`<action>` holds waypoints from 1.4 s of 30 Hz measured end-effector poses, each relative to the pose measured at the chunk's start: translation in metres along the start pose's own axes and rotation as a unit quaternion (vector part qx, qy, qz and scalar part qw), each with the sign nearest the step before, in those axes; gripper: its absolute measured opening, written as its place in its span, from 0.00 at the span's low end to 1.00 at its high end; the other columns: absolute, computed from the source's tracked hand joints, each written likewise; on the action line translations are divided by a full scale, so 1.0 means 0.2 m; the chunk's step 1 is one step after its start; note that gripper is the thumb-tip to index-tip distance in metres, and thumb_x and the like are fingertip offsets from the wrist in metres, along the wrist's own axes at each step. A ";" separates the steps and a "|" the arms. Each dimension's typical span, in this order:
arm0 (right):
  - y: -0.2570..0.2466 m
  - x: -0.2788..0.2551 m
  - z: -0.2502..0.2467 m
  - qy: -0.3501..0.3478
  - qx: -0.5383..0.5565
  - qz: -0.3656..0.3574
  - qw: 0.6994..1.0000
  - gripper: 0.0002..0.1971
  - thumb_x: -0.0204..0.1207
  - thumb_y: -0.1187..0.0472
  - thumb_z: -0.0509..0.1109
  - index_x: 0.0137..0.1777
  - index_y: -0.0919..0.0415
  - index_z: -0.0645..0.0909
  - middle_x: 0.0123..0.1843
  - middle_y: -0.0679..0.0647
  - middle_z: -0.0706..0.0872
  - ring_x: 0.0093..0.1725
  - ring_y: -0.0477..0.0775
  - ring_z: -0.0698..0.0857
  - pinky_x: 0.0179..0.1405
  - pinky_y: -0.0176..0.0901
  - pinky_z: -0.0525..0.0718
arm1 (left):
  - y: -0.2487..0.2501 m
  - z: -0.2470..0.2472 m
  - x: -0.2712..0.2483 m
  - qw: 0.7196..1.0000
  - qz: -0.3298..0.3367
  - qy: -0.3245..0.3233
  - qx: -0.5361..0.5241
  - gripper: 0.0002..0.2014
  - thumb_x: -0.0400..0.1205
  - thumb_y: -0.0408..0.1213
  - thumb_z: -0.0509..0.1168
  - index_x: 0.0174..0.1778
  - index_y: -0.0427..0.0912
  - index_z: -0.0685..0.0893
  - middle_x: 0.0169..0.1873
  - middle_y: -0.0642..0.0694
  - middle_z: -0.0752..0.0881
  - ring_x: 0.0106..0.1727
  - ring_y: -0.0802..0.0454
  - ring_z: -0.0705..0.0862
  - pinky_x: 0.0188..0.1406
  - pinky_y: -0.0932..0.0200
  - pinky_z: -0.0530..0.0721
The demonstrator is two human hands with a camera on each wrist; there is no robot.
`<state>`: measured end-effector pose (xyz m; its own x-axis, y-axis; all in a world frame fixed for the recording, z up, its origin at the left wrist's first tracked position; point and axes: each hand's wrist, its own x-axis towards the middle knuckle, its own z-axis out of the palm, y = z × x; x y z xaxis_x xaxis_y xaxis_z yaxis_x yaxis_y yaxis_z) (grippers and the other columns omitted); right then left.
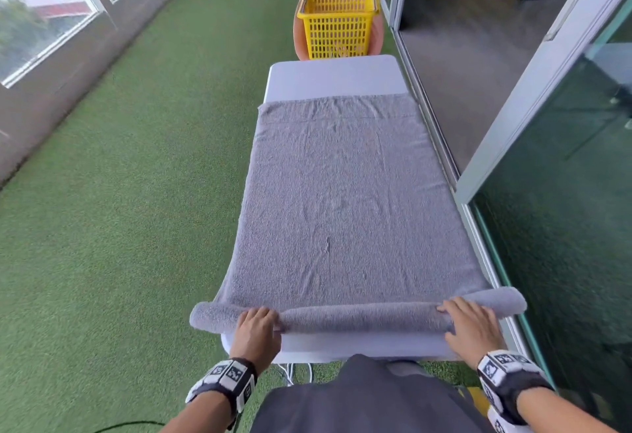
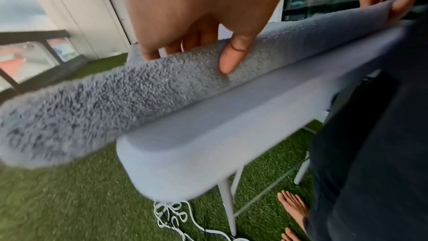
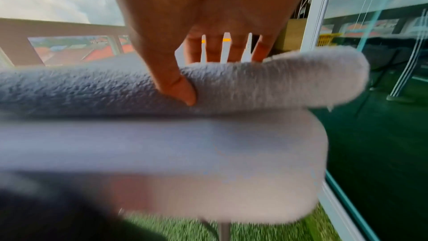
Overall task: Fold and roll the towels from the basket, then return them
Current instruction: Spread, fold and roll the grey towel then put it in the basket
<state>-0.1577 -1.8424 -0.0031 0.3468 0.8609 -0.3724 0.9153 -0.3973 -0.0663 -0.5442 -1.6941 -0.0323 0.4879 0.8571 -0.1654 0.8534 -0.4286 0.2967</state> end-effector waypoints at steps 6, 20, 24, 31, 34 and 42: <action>-0.01 0.19 -0.18 0.035 0.046 0.004 0.998 0.19 0.85 0.50 0.54 0.75 0.44 0.71 0.76 0.41 0.72 0.77 0.47 0.67 0.79 0.53 0.55 | 0.02 -0.06 0.14 0.998 -0.017 0.055 0.007 0.22 0.82 0.34 0.51 0.73 0.36 0.74 0.69 0.39 0.79 0.72 0.41 0.75 0.77 0.41 0.63; -0.02 0.24 -0.16 0.012 0.035 0.006 0.999 0.26 0.84 0.46 0.55 0.81 0.51 0.62 0.82 0.45 0.64 0.82 0.48 0.60 0.81 0.58 0.44 | 0.03 -0.10 0.19 0.999 -0.004 -0.001 0.041 0.27 0.87 0.35 0.47 0.84 0.41 0.52 0.81 0.49 0.54 0.83 0.47 0.54 0.82 0.45 0.42; 0.00 0.13 -0.04 -0.027 -0.024 -0.002 0.999 0.34 0.79 0.48 0.64 0.83 0.49 0.55 0.84 0.44 0.59 0.83 0.48 0.57 0.81 0.60 0.46 | 0.02 -0.05 0.14 0.994 0.015 -0.068 0.085 0.35 0.76 0.43 0.70 0.79 0.40 0.67 0.76 0.45 0.71 0.77 0.44 0.71 0.80 0.42 0.53; 0.00 0.25 -0.21 -0.055 -0.030 0.024 0.998 0.10 0.77 0.51 0.62 0.57 0.37 0.76 0.65 0.39 0.79 0.70 0.47 0.73 0.80 0.58 0.49 | 0.01 -0.08 0.17 0.998 0.034 0.026 0.044 0.16 0.82 0.38 0.54 0.60 0.43 0.82 0.56 0.46 0.86 0.57 0.48 0.83 0.70 0.41 0.74; -0.01 0.28 -0.22 0.002 0.023 0.017 1.000 0.23 0.85 0.46 0.53 0.79 0.44 0.64 0.81 0.40 0.65 0.80 0.46 0.63 0.81 0.58 0.44 | 0.01 -0.08 0.19 0.998 0.005 -0.012 0.053 0.30 0.84 0.45 0.33 0.83 0.39 0.53 0.80 0.48 0.54 0.83 0.46 0.53 0.81 0.45 0.41; 0.02 0.15 -0.06 -0.011 -0.028 -0.001 1.000 0.18 0.69 0.53 0.69 0.60 0.40 0.77 0.62 0.38 0.82 0.65 0.46 0.77 0.70 0.48 0.66 | 0.00 -0.08 0.11 0.998 0.032 -0.024 0.051 0.09 0.74 0.46 0.67 0.47 0.50 0.86 0.45 0.53 0.88 0.48 0.52 0.84 0.60 0.45 0.81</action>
<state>-0.1418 -1.8136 -0.0038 0.3404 0.8547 -0.3919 0.9264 -0.3762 -0.0159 -0.5366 -1.6702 -0.0204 0.5484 0.8130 -0.1956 0.8331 -0.5110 0.2118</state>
